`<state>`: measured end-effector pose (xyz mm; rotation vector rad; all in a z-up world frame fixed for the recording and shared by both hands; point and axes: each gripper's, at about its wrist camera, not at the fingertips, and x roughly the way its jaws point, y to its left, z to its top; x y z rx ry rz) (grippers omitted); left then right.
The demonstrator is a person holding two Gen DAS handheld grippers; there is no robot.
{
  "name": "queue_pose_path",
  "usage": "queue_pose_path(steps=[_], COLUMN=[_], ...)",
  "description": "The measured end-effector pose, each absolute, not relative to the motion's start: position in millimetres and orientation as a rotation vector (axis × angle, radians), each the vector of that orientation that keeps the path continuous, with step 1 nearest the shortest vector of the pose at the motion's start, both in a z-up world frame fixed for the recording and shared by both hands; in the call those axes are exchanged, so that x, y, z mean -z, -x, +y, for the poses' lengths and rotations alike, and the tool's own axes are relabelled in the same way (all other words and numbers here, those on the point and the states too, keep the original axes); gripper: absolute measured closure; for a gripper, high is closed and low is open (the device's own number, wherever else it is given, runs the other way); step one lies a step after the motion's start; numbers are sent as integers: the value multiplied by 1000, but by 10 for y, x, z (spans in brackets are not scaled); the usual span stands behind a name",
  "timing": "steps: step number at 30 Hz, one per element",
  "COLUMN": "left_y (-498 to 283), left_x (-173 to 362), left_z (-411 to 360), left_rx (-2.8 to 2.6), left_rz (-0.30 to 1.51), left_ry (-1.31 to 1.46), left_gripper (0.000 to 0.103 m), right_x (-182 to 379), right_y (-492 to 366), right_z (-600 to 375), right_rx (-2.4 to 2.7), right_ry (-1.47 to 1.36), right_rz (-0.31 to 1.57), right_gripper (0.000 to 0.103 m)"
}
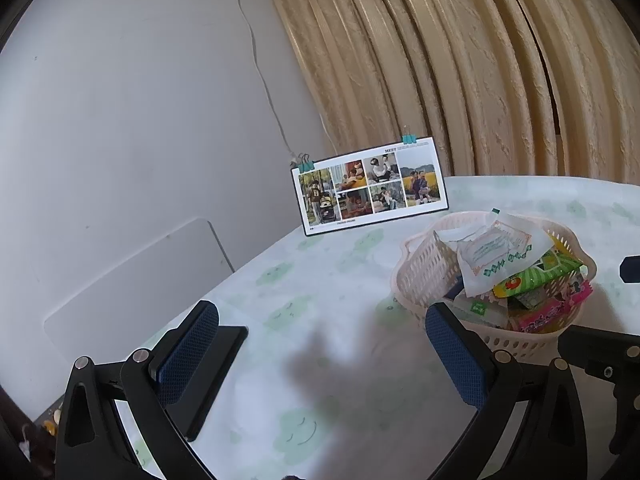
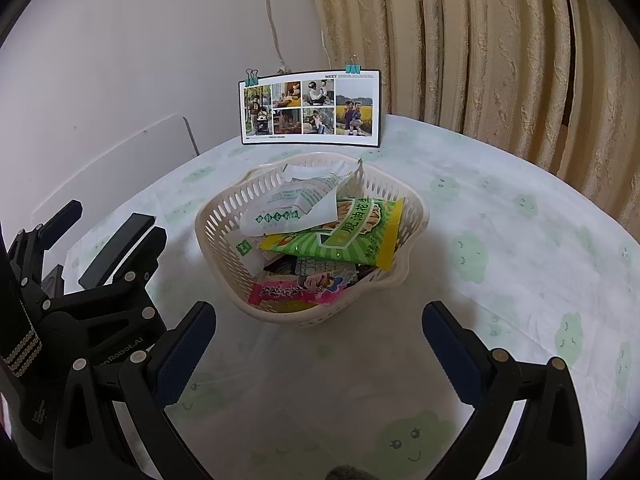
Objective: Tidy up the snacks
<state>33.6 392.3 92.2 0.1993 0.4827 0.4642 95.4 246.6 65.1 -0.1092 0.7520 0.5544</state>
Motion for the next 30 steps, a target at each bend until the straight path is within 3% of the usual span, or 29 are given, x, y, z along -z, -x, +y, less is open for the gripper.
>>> queue_pose_path(steps=[30], left_y=[-342], left_x=[-875], left_z=[3924], left_rx=[-450], left_rz=[499], left_ry=[-211], left_gripper=[0], right_x=[-636], right_y=[-896], right_z=[2534], right_rx=[-523], right_ry=[173], right_rz=[712], right_gripper=[0])
